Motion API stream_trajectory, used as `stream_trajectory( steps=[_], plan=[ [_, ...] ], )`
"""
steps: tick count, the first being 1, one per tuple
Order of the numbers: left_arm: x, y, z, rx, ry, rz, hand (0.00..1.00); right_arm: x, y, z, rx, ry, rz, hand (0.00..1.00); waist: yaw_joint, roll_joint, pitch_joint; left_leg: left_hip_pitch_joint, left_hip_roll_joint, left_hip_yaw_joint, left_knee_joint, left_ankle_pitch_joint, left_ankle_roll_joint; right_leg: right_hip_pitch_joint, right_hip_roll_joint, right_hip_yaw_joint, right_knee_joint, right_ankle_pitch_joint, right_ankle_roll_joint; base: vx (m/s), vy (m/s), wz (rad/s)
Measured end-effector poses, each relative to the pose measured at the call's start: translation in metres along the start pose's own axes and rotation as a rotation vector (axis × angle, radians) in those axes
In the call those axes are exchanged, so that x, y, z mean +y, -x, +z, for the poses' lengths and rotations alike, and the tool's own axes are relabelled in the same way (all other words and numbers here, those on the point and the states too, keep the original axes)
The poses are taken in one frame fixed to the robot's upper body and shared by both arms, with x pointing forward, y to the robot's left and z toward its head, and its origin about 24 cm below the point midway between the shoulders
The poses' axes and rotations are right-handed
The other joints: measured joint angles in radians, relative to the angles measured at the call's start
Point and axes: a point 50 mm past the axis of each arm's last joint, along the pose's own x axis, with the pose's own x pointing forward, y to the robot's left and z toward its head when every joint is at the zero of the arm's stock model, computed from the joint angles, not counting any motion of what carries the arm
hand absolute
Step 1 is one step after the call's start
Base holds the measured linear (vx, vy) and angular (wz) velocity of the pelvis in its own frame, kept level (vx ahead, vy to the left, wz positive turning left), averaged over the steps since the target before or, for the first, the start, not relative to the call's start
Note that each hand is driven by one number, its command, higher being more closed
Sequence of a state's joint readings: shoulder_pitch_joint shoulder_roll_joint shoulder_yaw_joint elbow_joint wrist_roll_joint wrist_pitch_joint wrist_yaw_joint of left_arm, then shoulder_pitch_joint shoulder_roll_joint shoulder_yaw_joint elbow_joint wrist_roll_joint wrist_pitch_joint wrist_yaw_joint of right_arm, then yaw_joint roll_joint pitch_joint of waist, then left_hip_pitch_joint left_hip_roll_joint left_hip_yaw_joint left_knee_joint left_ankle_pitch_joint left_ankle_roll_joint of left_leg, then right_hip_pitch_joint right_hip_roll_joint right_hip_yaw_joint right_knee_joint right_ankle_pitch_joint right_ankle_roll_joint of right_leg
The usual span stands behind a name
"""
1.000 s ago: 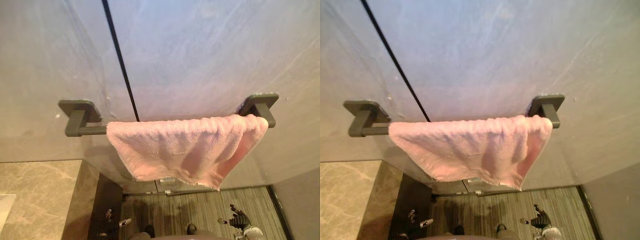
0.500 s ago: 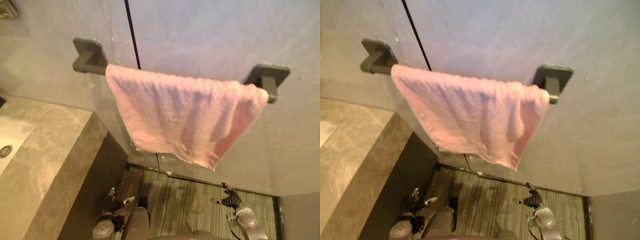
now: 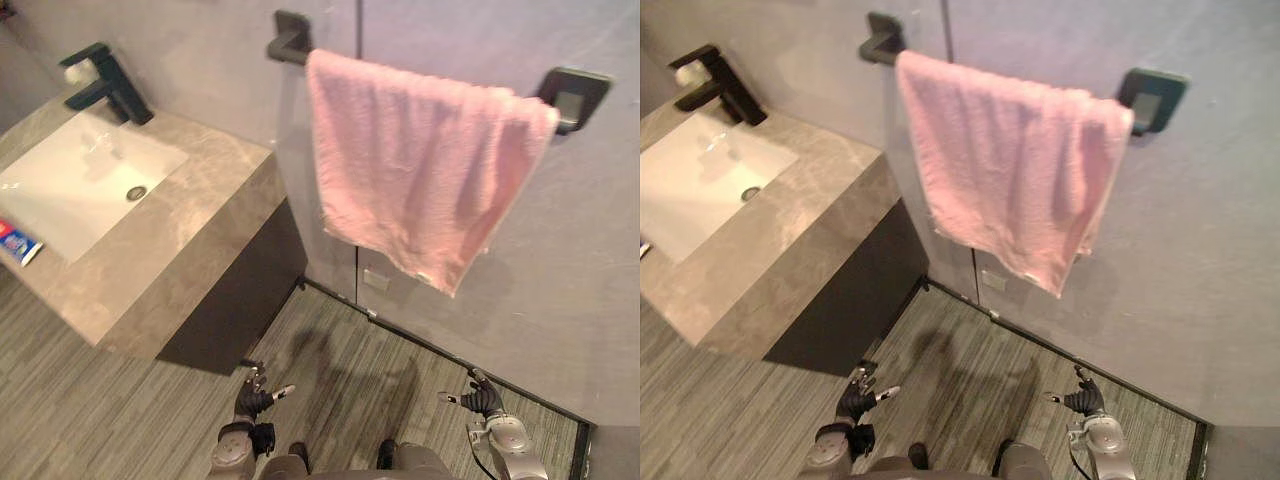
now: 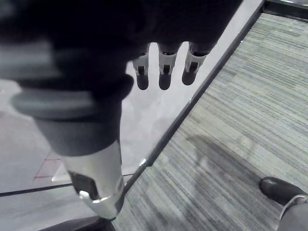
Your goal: Organize washtable
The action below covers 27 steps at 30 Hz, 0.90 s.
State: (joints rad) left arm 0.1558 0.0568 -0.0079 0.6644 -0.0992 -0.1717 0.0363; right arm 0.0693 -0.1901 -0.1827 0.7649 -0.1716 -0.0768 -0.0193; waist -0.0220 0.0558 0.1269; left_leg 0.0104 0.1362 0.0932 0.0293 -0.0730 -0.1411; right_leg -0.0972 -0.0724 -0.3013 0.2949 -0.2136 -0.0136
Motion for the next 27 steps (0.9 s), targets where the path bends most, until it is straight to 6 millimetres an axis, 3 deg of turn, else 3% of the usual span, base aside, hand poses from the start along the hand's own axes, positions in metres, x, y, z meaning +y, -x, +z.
stream_trajectory(
  steps=[3,7,13,16,19,20,23,24,25,26,27],
  plan=[
    [0.011,0.002,-0.003,0.015,-0.051,0.016,0.0,0.009,0.001,-0.003,0.011,-0.027,0.017,0.0,0.0,-0.009,-0.006,0.016,-0.018,-0.006,-0.012,0.024,0.021,0.052,-0.01,0.0,-0.081,0.059,0.023,-0.15,0.13,0.12],
    [0.02,0.006,-0.013,0.052,-0.062,0.042,0.0,0.013,0.002,-0.003,0.014,-0.026,0.026,0.0,0.001,-0.003,-0.009,0.018,-0.048,-0.006,-0.017,0.044,0.049,0.078,-0.022,0.008,-0.141,0.112,0.047,-0.17,0.093,0.02],
    [0.034,0.024,-0.046,0.179,-0.04,0.097,0.0,0.022,0.004,-0.013,0.055,0.002,0.066,0.0,0.012,-0.01,-0.008,0.008,-0.072,-0.01,-0.033,0.07,0.073,0.095,-0.034,0.003,-0.211,0.174,0.066,-0.14,0.063,0.01],
    [0.039,0.025,-0.045,0.171,-0.023,0.126,0.0,0.024,0.004,-0.013,0.057,-0.001,0.067,0.0,0.017,-0.015,-0.002,-0.095,-0.095,-0.083,0.025,0.077,0.073,0.068,-0.051,-0.077,-0.208,0.18,0.073,-0.15,0.033,0.72],
    [0.04,0.023,-0.04,0.147,-0.008,0.137,0.0,0.021,0.002,-0.01,0.048,0.004,0.059,0.0,0.052,-0.004,0.029,-0.168,-0.117,-0.158,0.041,0.136,0.07,0.05,-0.078,-0.181,-0.176,0.184,0.067,-0.09,0.033,1.19],
    [0.039,0.023,-0.039,0.141,0.0,0.139,0.0,0.017,0.001,-0.007,0.041,0.008,0.049,0.0,0.061,-0.002,0.029,-0.195,-0.11,-0.151,0.03,0.128,0.077,0.034,-0.105,-0.234,-0.167,0.187,0.06,-0.1,0.062,1.19],
    [0.035,0.022,-0.038,0.14,0.017,0.134,0.0,0.009,-0.007,0.01,-0.001,0.014,0.008,0.0,0.062,-0.036,0.05,-0.238,-0.044,0.103,0.18,0.093,0.126,0.03,-0.207,-0.338,-0.112,0.193,0.061,-0.05,0.127,1.25],
    [0.034,0.022,-0.037,0.135,0.021,0.131,0.0,0.002,-0.01,0.016,-0.021,0.021,-0.016,0.0,0.056,-0.036,0.05,-0.217,0.015,0.195,0.23,0.081,0.128,0.049,-0.243,-0.384,-0.086,0.195,0.071,0.01,0.173,1.0],
    [0.033,0.022,-0.037,0.131,0.023,0.13,0.0,-0.002,-0.01,0.017,-0.027,0.028,-0.03,0.0,0.051,-0.028,0.047,-0.204,0.042,0.228,0.227,0.068,0.119,0.059,-0.251,-0.399,-0.081,0.196,0.087,-0.03,0.221,1.16],
    [0.032,0.017,-0.028,0.103,0.02,0.125,0.0,-0.009,-0.012,0.021,-0.037,0.02,-0.053,0.0,0.04,-0.013,0.046,-0.204,0.041,0.255,0.211,0.034,0.113,0.083,-0.267,-0.444,-0.082,0.204,0.121,-0.07,0.276,1.03],
    [0.034,0.011,-0.019,0.07,0.006,0.123,0.0,-0.005,-0.012,0.021,-0.036,-0.009,-0.054,0.0,0.043,-0.044,0.049,-0.202,0.001,0.268,0.186,0.044,0.125,0.103,-0.297,-0.478,-0.106,0.226,0.139,-0.08,0.293,0.93]
  ],
)
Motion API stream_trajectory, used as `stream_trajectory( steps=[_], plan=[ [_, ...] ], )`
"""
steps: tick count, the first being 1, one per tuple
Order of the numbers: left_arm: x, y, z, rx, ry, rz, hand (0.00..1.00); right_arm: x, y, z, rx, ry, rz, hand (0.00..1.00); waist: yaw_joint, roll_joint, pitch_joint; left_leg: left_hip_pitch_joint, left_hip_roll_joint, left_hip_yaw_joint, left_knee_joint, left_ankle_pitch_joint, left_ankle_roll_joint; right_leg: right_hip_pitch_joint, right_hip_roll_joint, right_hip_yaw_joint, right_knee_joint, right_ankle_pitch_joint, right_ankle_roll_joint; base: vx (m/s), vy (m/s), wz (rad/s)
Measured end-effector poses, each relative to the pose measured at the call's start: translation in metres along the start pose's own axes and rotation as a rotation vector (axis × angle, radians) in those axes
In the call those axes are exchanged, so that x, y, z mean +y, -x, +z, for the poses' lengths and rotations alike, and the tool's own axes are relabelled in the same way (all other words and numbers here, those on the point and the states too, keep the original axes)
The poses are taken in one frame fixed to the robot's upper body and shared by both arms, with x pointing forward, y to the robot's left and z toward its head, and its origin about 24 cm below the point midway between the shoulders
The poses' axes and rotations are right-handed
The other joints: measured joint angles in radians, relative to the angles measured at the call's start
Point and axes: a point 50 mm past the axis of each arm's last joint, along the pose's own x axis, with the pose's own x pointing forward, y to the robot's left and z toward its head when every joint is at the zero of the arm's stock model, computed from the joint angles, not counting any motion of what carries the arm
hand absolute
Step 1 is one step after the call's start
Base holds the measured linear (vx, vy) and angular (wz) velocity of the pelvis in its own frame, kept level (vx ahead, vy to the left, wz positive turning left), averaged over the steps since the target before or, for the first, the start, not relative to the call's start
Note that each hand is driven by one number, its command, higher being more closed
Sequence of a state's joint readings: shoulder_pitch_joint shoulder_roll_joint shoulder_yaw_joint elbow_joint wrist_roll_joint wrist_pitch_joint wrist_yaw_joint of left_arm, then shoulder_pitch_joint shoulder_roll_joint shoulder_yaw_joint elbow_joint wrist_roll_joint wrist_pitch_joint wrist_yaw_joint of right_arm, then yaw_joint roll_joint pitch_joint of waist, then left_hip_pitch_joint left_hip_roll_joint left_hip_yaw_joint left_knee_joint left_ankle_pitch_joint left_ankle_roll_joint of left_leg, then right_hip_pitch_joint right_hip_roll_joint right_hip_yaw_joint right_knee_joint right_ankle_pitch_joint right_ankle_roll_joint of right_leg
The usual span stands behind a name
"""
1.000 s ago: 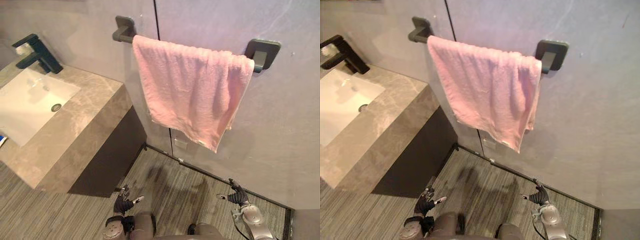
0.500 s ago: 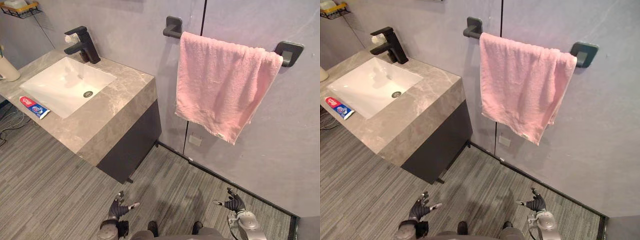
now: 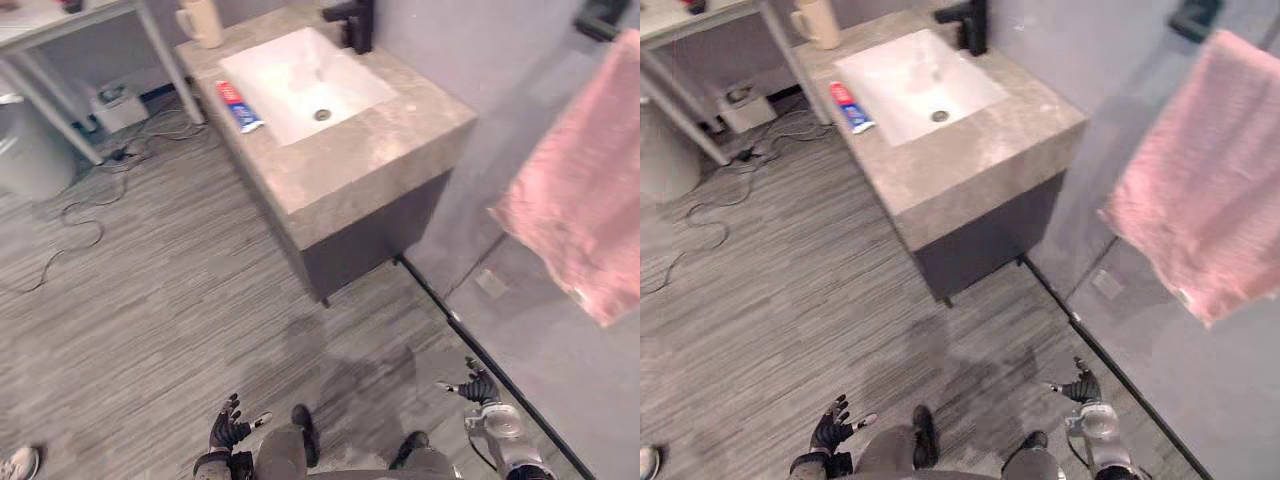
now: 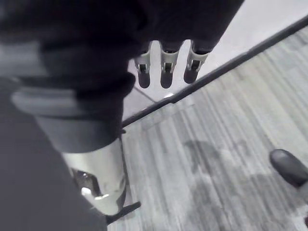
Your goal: Organize washtable
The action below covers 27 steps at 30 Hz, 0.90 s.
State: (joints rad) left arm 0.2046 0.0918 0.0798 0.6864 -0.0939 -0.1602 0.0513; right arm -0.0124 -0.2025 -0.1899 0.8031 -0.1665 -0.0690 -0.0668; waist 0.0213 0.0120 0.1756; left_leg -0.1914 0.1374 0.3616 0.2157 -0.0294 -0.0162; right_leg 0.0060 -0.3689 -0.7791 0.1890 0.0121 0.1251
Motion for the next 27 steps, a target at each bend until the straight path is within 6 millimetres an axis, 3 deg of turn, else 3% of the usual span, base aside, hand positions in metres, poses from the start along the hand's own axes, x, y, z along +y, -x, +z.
stream_trajectory(
  steps=[2,3,5,6,7,8,9,11,12,13,15,17,19,20,21,22,24,26,27],
  plan=[
    [0.002,-0.002,0.006,-0.023,-0.013,-0.003,0.0,0.012,0.003,-0.004,0.015,-0.024,0.029,0.0,-0.002,-0.024,-0.007,0.005,-0.065,-0.048,-0.024,0.01,0.013,0.027,-0.028,-0.02,-0.027,0.015,0.002,-0.05,0.313,0.82],
    [0.0,-0.003,0.009,-0.034,-0.016,-0.015,0.0,0.016,0.004,-0.007,0.026,-0.027,0.039,0.0,-0.004,-0.024,-0.006,-0.017,-0.088,-0.08,0.02,-0.01,0.026,0.048,-0.038,-0.021,-0.036,0.015,0.002,-0.04,0.27,0.9],
    [-0.001,-0.002,0.011,-0.043,-0.011,-0.016,0.0,0.018,0.006,-0.013,0.049,-0.017,0.051,0.0,0.005,-0.007,-0.001,-0.066,-0.087,-0.116,0.135,-0.078,0.04,0.08,-0.041,-0.038,-0.025,0.012,0.004,-0.05,0.264,0.67],
    [0.001,0.0,0.007,-0.032,-0.013,-0.01,0.0,0.022,0.008,-0.021,0.082,-0.003,0.075,0.0,0.029,0.007,0.003,-0.098,-0.096,-0.147,0.239,-0.142,0.057,0.095,-0.06,-0.042,0.028,-0.014,0.02,-0.05,0.328,0.53],
    [0.002,0.001,0.005,-0.025,-0.017,-0.007,0.0,0.024,0.009,-0.024,0.092,-0.002,0.084,0.0,0.035,0.013,0.001,-0.112,-0.105,-0.162,0.27,-0.158,0.064,0.092,-0.067,-0.023,0.058,-0.047,0.012,-0.04,0.266,0.64],
    [0.004,0.004,0.001,-0.017,-0.021,-0.006,0.0,0.025,0.011,-0.028,0.102,0.0,0.093,0.0,0.038,0.015,0.002,-0.12,-0.122,-0.191,0.293,-0.172,0.078,0.073,-0.068,0.047,0.107,-0.11,-0.039,-0.05,0.163,0.99],
    [0.007,0.007,-0.002,-0.013,-0.032,-0.002,0.0,0.028,0.016,-0.035,0.123,-0.001,0.106,0.0,0.038,0.0,0.001,-0.119,-0.163,-0.232,0.293,-0.18,0.092,0.027,-0.049,0.208,0.17,-0.197,-0.121,-0.01,0.129,1.38],
    [0.01,0.01,-0.003,-0.007,-0.041,-0.001,0.0,0.03,0.024,-0.049,0.164,-0.011,0.114,0.0,0.034,-0.029,0.002,-0.116,-0.246,-0.3,0.292,-0.187,0.113,-0.007,0.002,0.452,0.243,-0.319,-0.189,0.05,0.08,1.44],
    [0.011,0.011,-0.004,-0.004,-0.042,-0.001,0.0,0.03,0.025,-0.051,0.169,-0.012,0.115,0.0,0.033,-0.034,0.001,-0.116,-0.258,-0.307,0.292,-0.188,0.117,-0.011,0.006,0.479,0.254,-0.331,-0.192,0.08,0.022,1.36],
    [0.015,0.014,-0.009,0.02,-0.044,0.005,0.0,0.035,0.028,-0.055,0.188,-0.034,0.129,0.0,0.037,-0.05,0.01,-0.103,-0.301,-0.351,0.293,-0.19,0.138,-0.054,0.044,0.589,0.374,-0.39,-0.129,0.09,-0.001,1.0],
    [0.016,0.017,-0.015,0.048,-0.044,0.006,0.0,0.043,0.029,-0.052,0.174,-0.064,0.148,0.0,0.046,-0.044,0.019,-0.06,-0.304,-0.397,0.276,-0.186,0.167,-0.119,0.118,0.558,0.487,-0.418,-0.112,0.12,0.012,0.76],
    [0.016,0.016,-0.01,0.027,-0.041,0.005,0.0,0.052,0.033,-0.049,0.158,-0.098,0.159,0.0,0.046,-0.043,0.031,-0.012,-0.3,-0.425,0.238,-0.185,0.18,-0.186,0.173,0.516,0.518,-0.42,-0.108,0.14,0.031,0.38],
    [0.011,0.011,0.002,-0.017,-0.032,-0.009,0.0,0.059,0.035,-0.046,0.146,-0.116,0.178,0.0,0.045,-0.058,0.035,0.025,-0.296,-0.45,0.182,-0.181,0.188,-0.259,0.22,0.488,0.476,-0.407,-0.093,0.13,0.019,0.39],
    [0.009,0.007,0.01,-0.04,-0.027,-0.018,0.0,0.064,0.038,-0.047,0.148,-0.138,0.184,0.0,0.042,-0.079,0.034,0.059,-0.299,-0.471,0.111,-0.18,0.189,-0.299,0.24,0.475,0.388,-0.375,-0.087,0.22,-0.019,0.72],
    [0.005,0.002,0.02,-0.071,-0.02,-0.026,0.0,0.067,0.044,-0.053,0.162,-0.163,0.181,0.0,0.012,-0.105,0.027,0.055,-0.325,-0.494,0.183,-0.214,0.182,-0.338,0.234,0.475,0.281,-0.333,-0.08,0.39,-0.047,0.85],
    [-0.002,0.0,0.024,-0.086,-0.006,-0.039,0.0,0.063,0.045,-0.051,0.143,-0.186,0.165,0.0,0.003,-0.085,0.034,0.057,-0.294,-0.512,0.245,-0.259,0.148,-0.358,0.253,0.479,0.274,-0.314,-0.074,0.44,-0.07,0.72],
    [0.0,-0.006,0.023,-0.063,-0.012,-0.035,0.0,0.061,0.042,-0.05,0.147,-0.205,0.153,0.0,-0.006,-0.106,0.059,0.114,-0.314,-0.535,0.24,-0.318,0.151,-0.38,0.247,0.542,0.262,-0.197,-0.067,0.43,-0.12,0.44],
    [0.0,-0.008,0.027,-0.075,-0.017,-0.038,0.0,0.059,0.044,-0.053,0.152,-0.204,0.147,0.0,-0.01,-0.103,0.054,0.149,-0.315,-0.573,0.208,-0.338,0.132,-0.393,0.247,0.534,0.297,-0.192,-0.071,0.43,-0.121,0.49],
    [0.0,-0.007,0.026,-0.071,-0.012,-0.034,0.0,0.058,0.043,-0.052,0.149,-0.203,0.146,0.0,-0.012,-0.096,0.054,0.173,-0.294,-0.581,0.192,-0.359,0.097,-0.384,0.266,0.534,0.295,-0.18,-0.1,0.53,-0.143,0.32]
  ],
)
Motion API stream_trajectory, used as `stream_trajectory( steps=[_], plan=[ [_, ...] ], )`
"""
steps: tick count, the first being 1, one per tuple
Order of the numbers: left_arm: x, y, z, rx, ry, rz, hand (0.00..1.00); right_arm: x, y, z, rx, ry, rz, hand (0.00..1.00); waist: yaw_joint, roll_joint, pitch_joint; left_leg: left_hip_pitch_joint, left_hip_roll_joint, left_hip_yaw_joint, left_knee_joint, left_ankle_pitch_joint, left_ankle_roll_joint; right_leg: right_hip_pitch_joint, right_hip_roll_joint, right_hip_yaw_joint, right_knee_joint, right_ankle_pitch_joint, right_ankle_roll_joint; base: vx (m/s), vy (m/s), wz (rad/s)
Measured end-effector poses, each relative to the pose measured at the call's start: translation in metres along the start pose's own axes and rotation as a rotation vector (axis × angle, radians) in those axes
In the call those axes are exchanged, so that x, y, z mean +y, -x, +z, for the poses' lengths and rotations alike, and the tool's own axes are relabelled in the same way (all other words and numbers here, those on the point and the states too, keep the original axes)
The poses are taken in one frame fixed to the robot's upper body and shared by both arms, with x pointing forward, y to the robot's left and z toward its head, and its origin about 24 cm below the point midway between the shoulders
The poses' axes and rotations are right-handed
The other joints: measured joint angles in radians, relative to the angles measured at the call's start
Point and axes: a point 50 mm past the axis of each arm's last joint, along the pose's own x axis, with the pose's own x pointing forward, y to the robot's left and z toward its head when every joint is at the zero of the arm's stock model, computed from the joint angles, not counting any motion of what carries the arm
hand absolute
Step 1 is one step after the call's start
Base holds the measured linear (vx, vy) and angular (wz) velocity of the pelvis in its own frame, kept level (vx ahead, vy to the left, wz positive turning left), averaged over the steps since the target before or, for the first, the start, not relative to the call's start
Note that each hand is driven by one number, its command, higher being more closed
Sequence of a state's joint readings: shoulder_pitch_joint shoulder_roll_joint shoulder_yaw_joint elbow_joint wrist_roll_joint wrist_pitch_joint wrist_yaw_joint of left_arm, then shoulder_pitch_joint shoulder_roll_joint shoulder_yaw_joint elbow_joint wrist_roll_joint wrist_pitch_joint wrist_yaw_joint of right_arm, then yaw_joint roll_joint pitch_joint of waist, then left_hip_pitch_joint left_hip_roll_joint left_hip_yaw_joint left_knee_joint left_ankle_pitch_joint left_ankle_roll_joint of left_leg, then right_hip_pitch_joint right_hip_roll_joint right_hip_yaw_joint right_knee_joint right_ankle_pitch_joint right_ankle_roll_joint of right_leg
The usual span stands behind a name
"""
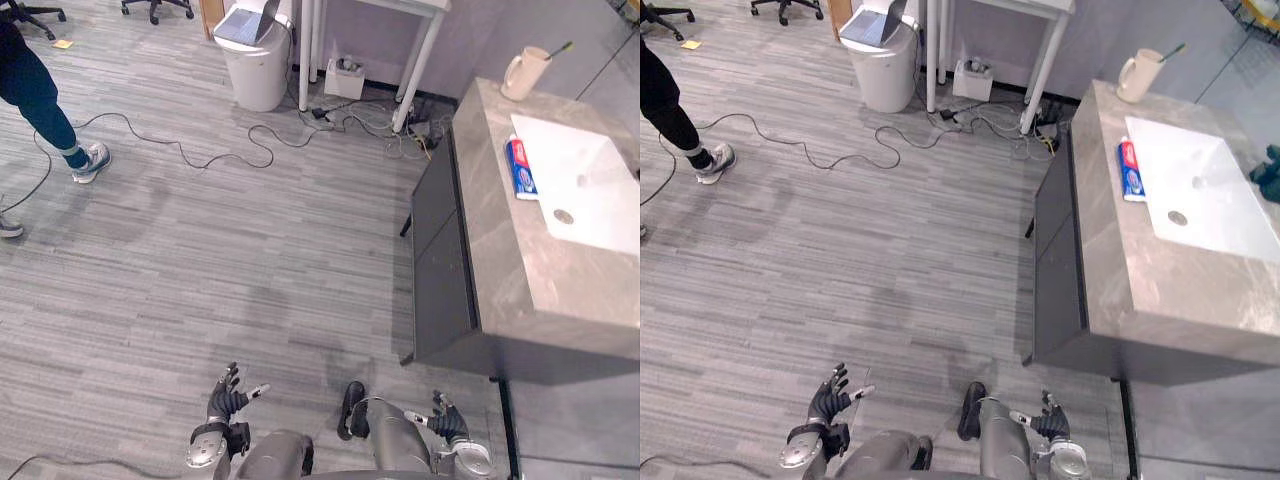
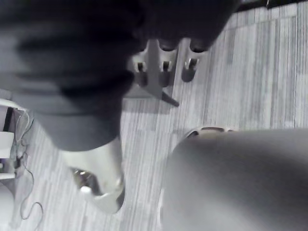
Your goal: Organize washtable
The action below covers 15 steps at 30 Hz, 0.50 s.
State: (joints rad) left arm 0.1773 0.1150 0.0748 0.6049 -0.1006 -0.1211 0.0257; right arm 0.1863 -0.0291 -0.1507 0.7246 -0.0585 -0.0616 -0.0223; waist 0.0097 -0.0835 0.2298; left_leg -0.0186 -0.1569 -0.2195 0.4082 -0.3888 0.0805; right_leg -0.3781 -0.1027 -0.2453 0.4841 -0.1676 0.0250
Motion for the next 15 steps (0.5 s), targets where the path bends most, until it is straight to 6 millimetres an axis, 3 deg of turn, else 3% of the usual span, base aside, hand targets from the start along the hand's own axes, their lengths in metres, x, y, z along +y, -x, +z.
stream_trajectory(
  steps=[1,2,3,4,5,6,7,8,9,10,13,14,15],
  plan=[
    [0.0,0.001,-0.001,0.004,0.005,0.004,0.0,0.0,0.0,0.001,-0.003,0.001,0.0,0.0,0.001,0.003,-0.007,0.009,0.02,0.002,0.015,-0.01,-0.029,0.018,0.023,-0.003,-0.02,0.02,-0.032,0.68,-0.153,0.12],
    [0.003,0.001,-0.003,0.01,0.005,0.013,0.0,0.001,-0.001,0.005,-0.016,0.002,0.001,0.0,0.001,0.036,-0.007,-0.012,0.068,0.044,0.119,-0.013,-0.085,0.079,0.061,-0.025,-0.062,0.057,-0.08,0.49,-0.072,-0.01],
    [0.004,0.003,-0.005,0.017,0.007,0.015,0.0,-0.001,-0.002,0.007,-0.022,0.013,-0.001,0.0,0.002,0.047,-0.007,-0.034,0.081,0.082,0.191,0.009,-0.124,0.099,0.07,-0.036,-0.061,0.056,-0.093,0.75,-0.118,-0.15],
    [-0.005,0.004,-0.005,0.011,0.039,0.006,0.0,-0.003,-0.003,0.01,-0.034,0.041,0.009,0.0,-0.013,0.056,-0.002,-0.079,0.096,0.195,0.358,0.161,-0.173,0.122,0.077,-0.047,-0.007,0.043,-0.103,0.59,-0.141,-0.37],
    [-0.01,0.006,-0.008,0.017,0.056,0.002,0.0,-0.004,-0.002,0.012,-0.047,0.048,0.011,0.0,-0.009,0.074,-0.001,-0.091,0.125,0.252,0.425,0.228,-0.15,0.132,0.092,-0.051,-0.002,0.032,-0.098,0.49,-0.182,-1.05],
    [-0.01,0.011,-0.012,0.021,0.069,0.006,0.0,-0.003,-0.001,0.013,-0.057,0.04,0.01,0.0,0.011,0.086,-0.024,-0.116,0.196,0.354,0.552,0.288,-0.133,0.228,0.139,-0.018,-0.224,0.074,-0.108,0.21,-0.111,-1.28],
    [-0.013,0.01,-0.011,0.019,0.088,0.009,0.0,-0.001,-0.004,0.018,-0.067,0.038,0.007,0.0,0.003,0.144,-0.021,-0.137,0.269,0.397,0.628,0.195,-0.097,0.273,0.172,0.002,-0.227,0.074,-0.142,0.24,-0.007,-1.21],
    [-0.013,0.007,-0.005,-0.003,0.089,0.008,0.0,0.0,-0.004,0.02,-0.071,0.03,0.001,0.0,0.003,0.132,-0.02,-0.156,0.283,0.418,0.632,0.156,-0.092,0.286,0.17,0.034,-0.232,0.057,-0.136,0.49,0.088,-0.88],
    [-0.011,0.0,0.013,-0.068,0.089,0.013,0.0,0.005,-0.006,0.024,-0.079,0.007,0.005,0.0,0.009,0.1,-0.007,-0.211,0.298,0.465,0.594,0.102,-0.099,0.332,0.136,0.079,-0.265,0.05,-0.129,0.4,0.093,-0.59],
    [-0.01,-0.001,0.017,-0.086,0.085,0.013,0.0,0.007,-0.006,0.024,-0.079,-0.001,0.007,0.0,0.009,0.085,-0.003,-0.235,0.298,0.474,0.56,0.094,-0.1,0.355,0.116,0.087,-0.285,0.05,-0.128,0.46,0.083,-0.53],
    [-0.012,0.0,0.015,-0.084,0.095,0.011,0.0,0.001,-0.007,0.02,-0.061,-0.027,-0.021,0.0,0.014,0.053,0.007,-0.273,0.297,0.491,0.259,0.098,-0.126,0.447,0.047,0.109,-0.312,0.041,-0.099,0.41,0.145,-0.4],
    [-0.013,0.001,0.014,-0.078,0.096,0.01,0.0,-0.004,-0.006,0.018,-0.055,-0.028,-0.04,0.0,0.016,0.076,-0.005,-0.27,0.294,0.469,0.046,0.173,-0.144,0.475,0.033,0.116,-0.31,0.017,-0.059,0.45,0.267,-0.51],
    [-0.013,0.004,0.006,-0.054,0.101,0.015,0.0,-0.017,-0.005,0.017,-0.052,-0.012,-0.073,0.0,0.022,0.111,-0.019,-0.262,0.314,0.425,-0.154,0.414,-0.128,0.498,0.05,0.118,-0.307,-0.026,0.012,0.54,0.358,-0.57]
  ],
)
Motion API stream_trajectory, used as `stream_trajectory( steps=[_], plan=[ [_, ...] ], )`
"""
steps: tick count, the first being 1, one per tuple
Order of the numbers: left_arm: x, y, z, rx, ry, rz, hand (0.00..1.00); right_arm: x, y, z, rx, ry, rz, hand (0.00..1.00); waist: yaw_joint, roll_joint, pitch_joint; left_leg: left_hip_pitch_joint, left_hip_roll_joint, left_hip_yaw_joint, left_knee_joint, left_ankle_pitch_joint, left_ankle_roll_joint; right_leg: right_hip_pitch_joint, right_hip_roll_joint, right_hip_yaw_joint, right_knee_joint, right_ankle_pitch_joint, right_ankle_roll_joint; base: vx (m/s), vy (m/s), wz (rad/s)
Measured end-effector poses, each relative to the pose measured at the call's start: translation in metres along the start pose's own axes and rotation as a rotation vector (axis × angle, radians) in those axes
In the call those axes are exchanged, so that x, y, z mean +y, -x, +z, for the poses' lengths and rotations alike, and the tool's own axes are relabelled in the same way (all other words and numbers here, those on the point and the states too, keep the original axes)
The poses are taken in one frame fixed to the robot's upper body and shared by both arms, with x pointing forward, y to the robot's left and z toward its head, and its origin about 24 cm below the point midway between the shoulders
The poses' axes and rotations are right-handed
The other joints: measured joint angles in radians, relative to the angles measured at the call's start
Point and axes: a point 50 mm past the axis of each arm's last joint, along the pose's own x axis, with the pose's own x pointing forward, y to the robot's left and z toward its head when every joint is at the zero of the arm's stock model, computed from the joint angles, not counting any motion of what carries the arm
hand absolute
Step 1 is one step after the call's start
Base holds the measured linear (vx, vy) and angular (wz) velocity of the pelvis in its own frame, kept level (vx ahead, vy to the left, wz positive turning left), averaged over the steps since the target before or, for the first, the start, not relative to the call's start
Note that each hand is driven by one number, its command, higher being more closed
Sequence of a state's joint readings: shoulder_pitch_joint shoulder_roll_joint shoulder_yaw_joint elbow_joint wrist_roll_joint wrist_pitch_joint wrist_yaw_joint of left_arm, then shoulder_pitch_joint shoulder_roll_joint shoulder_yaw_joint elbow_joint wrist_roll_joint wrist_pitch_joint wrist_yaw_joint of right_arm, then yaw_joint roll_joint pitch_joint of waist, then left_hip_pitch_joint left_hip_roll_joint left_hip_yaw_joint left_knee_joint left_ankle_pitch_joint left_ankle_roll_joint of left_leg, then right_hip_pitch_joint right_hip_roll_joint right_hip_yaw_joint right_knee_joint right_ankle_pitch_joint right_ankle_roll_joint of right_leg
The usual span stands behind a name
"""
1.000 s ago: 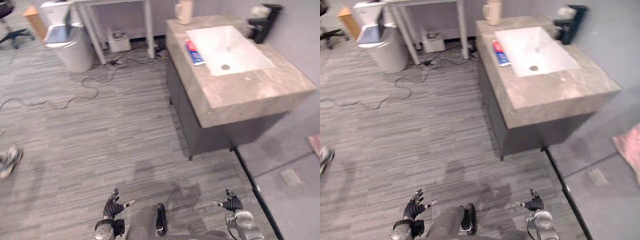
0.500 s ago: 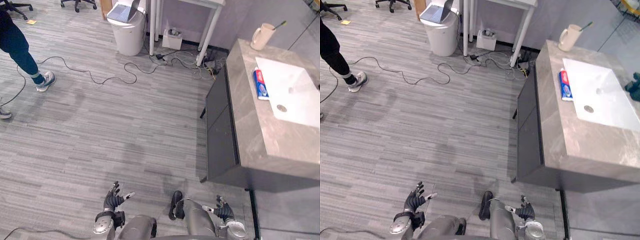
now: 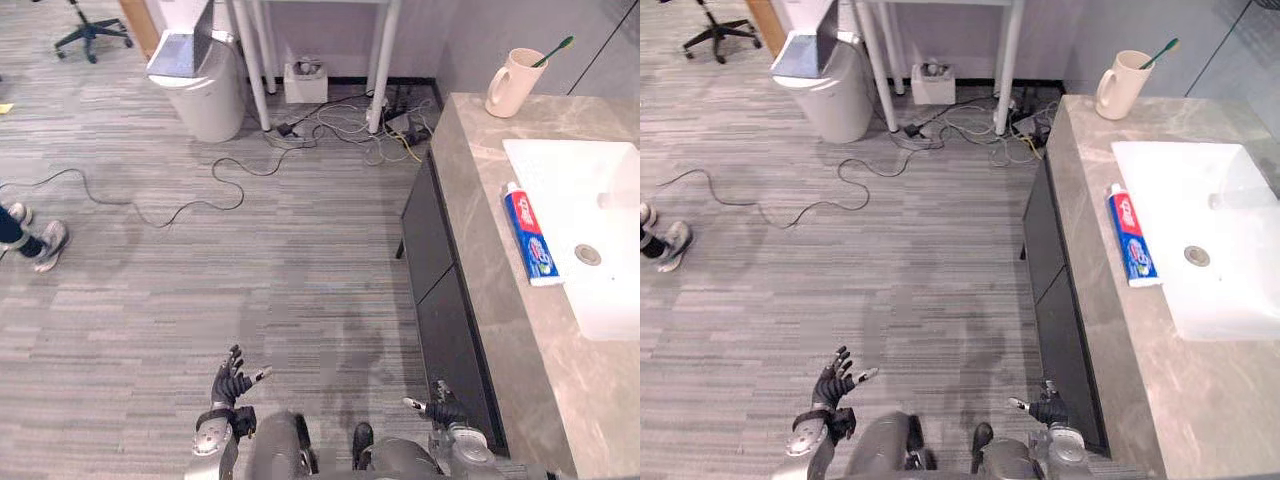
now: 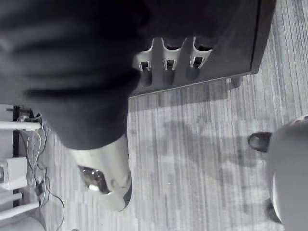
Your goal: Organize washtable
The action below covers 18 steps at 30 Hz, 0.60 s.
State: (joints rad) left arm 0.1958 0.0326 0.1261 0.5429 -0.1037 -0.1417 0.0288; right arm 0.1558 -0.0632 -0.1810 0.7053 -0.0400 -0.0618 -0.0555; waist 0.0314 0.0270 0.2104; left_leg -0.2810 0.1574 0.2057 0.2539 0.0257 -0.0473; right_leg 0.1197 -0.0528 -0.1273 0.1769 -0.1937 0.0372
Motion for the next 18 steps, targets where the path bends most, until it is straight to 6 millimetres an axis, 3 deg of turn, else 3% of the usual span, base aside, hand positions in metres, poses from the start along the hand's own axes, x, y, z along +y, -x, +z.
stream_trajectory(
  steps=[1,2,5,7,8,11,12,14,17,18],
  plan=[
    [-0.001,0.002,-0.003,0.01,0.007,0.001,0.0,-0.005,0.0,-0.001,0.004,0.009,-0.012,0.0,0.007,0.024,-0.007,-0.005,0.017,-0.01,-0.009,0.067,0.067,0.017,0.004,0.004,0.003,-0.026,0.036,0.51,0.36,-0.3],
    [0.002,-0.004,0.0,0.015,-0.008,0.008,0.0,0.004,0.0,-0.005,0.024,-0.013,0.001,0.0,0.008,-0.033,-0.006,-0.005,-0.036,0.0,0.039,0.059,0.07,0.03,-0.059,0.001,0.006,-0.056,0.053,0.38,0.269,-0.06],
    [0.007,-0.003,-0.001,0.014,-0.01,0.031,0.0,0.017,0.002,-0.002,0.009,-0.04,0.028,0.0,0.016,-0.047,-0.013,0.005,-0.07,0.011,0.073,-0.026,0.097,0.035,-0.092,0.002,0.027,-0.031,0.052,0.25,0.193,0.04],
    [0.008,-0.001,-0.004,0.027,-0.027,0.031,0.0,0.023,0.002,0.002,-0.008,-0.033,0.052,0.0,0.025,-0.048,-0.013,0.024,-0.076,0.025,0.101,-0.095,0.091,0.029,-0.108,0.029,0.077,-0.03,0.058,0.18,0.186,-0.29],
    [0.007,0.001,-0.008,0.041,-0.04,0.026,0.0,0.025,0.003,0.001,-0.008,-0.027,0.066,0.0,0.032,-0.05,-0.011,0.059,-0.075,0.048,0.101,-0.14,0.085,0.004,-0.119,0.066,0.18,-0.033,0.062,0.1,0.134,-0.56],
    [0.008,0.007,-0.017,0.074,-0.081,0.002,0.0,0.032,0.009,-0.007,0.011,-0.002,0.096,0.0,0.033,-0.069,-0.003,0.174,-0.098,0.099,0.057,-0.175,0.082,-0.186,-0.163,0.136,0.612,0.038,0.096,0.1,0.091,-0.45],
    [0.008,0.007,-0.017,0.075,-0.083,-0.001,0.0,0.035,0.009,-0.008,0.013,0.001,0.107,0.0,0.033,-0.076,-0.002,0.191,-0.099,0.107,0.047,-0.177,0.08,-0.215,-0.163,0.134,0.65,0.038,0.096,0.12,0.042,-0.46],
    [0.016,0.009,-0.019,0.084,-0.104,0.017,0.0,0.048,0.012,-0.009,0.018,0.004,0.157,0.0,0.014,-0.105,-0.009,0.236,-0.09,0.133,0.006,-0.182,0.073,-0.327,-0.162,0.032,0.651,-0.025,0.064,0.12,-0.031,-0.4],
    [0.019,0.014,-0.03,0.124,-0.106,0.025,0.0,0.047,0.008,-0.01,0.033,0.033,0.162,0.0,-0.016,-0.131,-0.026,0.261,-0.098,0.159,-0.013,-0.194,0.054,-0.363,-0.175,-0.187,0.334,-0.008,0.043,0.17,-0.089,-0.24],
    [0.018,0.016,-0.039,0.166,-0.101,0.022,0.0,0.044,0.006,-0.015,0.064,0.055,0.159,0.0,-0.034,-0.135,-0.034,0.271,-0.102,0.151,-0.014,-0.202,0.04,-0.35,-0.159,-0.229,0.263,0.037,-0.031,0.2,-0.085,-0.07]
  ],
)
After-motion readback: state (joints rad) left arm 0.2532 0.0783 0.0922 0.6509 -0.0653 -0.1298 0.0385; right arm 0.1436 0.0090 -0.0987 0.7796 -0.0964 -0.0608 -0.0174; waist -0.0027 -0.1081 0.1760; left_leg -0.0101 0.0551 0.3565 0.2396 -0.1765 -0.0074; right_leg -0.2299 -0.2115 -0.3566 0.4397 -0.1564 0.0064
